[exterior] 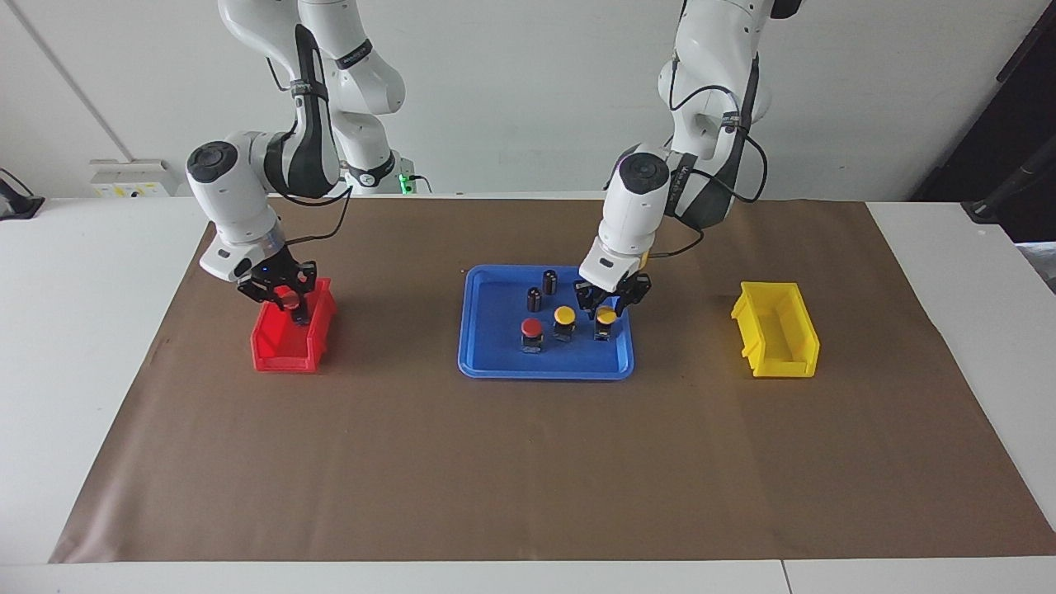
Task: Sort red and yellow buttons by color
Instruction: 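Reach the left gripper to the nearest yellow button and grasp it, then carry the yellow button into the yellow bin and open the left gripper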
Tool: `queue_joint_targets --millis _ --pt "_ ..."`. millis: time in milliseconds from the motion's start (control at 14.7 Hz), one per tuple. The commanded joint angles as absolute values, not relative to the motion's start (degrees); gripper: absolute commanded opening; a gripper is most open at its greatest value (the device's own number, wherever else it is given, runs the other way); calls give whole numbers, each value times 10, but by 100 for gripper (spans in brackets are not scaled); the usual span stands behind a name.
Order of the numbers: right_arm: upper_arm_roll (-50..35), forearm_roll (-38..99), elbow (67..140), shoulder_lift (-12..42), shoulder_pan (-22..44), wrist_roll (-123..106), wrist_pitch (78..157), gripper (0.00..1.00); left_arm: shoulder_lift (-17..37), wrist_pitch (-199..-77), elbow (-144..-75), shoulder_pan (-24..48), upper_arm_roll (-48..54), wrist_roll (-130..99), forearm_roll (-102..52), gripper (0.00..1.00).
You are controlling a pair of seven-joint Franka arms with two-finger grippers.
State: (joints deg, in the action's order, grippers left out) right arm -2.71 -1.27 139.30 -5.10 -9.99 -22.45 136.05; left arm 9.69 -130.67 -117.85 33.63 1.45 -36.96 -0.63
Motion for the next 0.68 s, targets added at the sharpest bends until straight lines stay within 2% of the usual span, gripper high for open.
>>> queue_joint_targets --millis 0,68,205,273,341,477,614 --pt "-31 -9 1397 -55 -99 -216 1364 32 90 -1321 -1188 336 10 -377 -12 2" --pt "-31 -9 1395 -55 -99 -216 1362 40 91 -1314 -1179 335 10 -384 -12 1" --pt "-31 -10 1387 -53 -99 -219 1355 64 88 -1224 -1126 335 10 -385 -14 1" --pt "-31 -10 1377 -50 -100 -220 1345 93 80 -1140 -1079 333 6 -377 -13 1" --pt "-31 -10 1362 -47 -100 -222 1326 100 72 -1074 -1047 325 5 -362 -13 1" --pt "-33 -11 1306 -36 -100 -223 1259 100 57 -986 -1001 269 1 -261 -15 1" --pt "-37 -7 1226 -30 -68 -205 1175 100 26 -963 -1003 191 2 -167 -15 1"
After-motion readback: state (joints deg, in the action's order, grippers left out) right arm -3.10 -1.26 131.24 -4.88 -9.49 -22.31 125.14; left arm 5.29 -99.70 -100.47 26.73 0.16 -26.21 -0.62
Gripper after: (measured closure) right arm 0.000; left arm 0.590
